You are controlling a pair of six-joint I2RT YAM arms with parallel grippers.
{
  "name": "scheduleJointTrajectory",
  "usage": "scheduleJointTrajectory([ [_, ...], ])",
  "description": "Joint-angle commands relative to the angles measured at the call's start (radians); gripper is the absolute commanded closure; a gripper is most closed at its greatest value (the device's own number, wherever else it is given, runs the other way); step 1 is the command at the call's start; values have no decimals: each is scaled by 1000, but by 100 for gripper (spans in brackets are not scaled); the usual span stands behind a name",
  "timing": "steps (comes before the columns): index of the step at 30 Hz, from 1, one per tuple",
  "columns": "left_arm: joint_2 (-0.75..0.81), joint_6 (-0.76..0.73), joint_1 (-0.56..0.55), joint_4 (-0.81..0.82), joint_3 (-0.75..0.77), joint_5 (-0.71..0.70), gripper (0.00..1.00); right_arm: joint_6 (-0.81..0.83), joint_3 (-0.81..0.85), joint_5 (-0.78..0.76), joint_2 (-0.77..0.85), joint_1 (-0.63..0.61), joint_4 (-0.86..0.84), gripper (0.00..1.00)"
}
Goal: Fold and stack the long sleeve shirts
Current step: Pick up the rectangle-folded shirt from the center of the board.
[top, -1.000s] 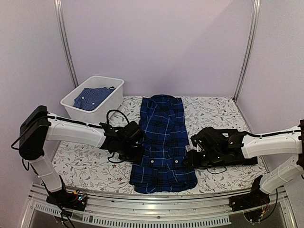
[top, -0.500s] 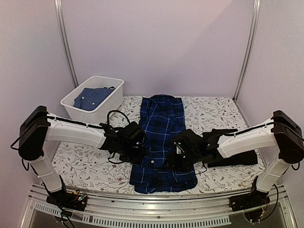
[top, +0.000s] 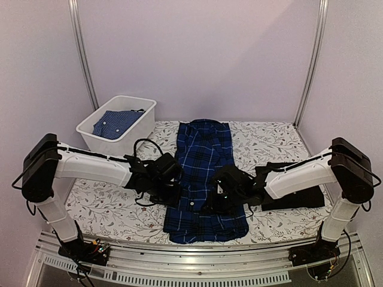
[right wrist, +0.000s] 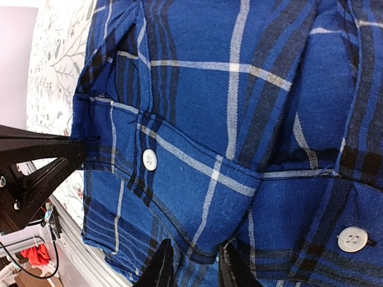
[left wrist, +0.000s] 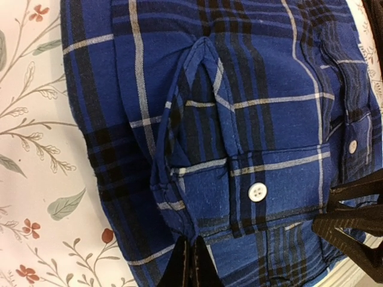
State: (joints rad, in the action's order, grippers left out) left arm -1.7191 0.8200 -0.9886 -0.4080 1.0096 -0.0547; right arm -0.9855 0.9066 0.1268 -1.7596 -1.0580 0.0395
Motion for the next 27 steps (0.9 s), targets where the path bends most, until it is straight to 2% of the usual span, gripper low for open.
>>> scheduleJointTrajectory([
  [1, 39, -8, -16, -2, -15, 18, 100, -17, 32, -34, -16, -5, 12, 79],
  [4, 50, -16, -15, -10, -13, 29, 100, -7, 59, -48, -10, -5, 60, 92],
  [7, 63, -27, -15, -27, -3, 44, 100, 4, 83, -67, 17, -10, 128, 98],
  [14, 95, -38, -22, -59, -2, 78, 100, 3, 66, -92, 94, -20, 194, 100],
  [20, 82, -40, -26, -47, -25, 96, 98, -20, 33, -76, 84, -40, 180, 99],
  [22, 80, -39, -27, -39, -31, 92, 89, -27, 14, -69, 81, -42, 159, 91],
  [23, 84, -37, -26, -41, -33, 82, 85, -28, 9, -70, 83, -42, 158, 84],
  [26, 130, -20, -25, -43, -47, 58, 59, -12, 5, -76, 122, -42, 167, 64],
  [27, 156, -15, -24, -37, -58, 57, 56, -2, 3, -82, 139, -42, 188, 60],
])
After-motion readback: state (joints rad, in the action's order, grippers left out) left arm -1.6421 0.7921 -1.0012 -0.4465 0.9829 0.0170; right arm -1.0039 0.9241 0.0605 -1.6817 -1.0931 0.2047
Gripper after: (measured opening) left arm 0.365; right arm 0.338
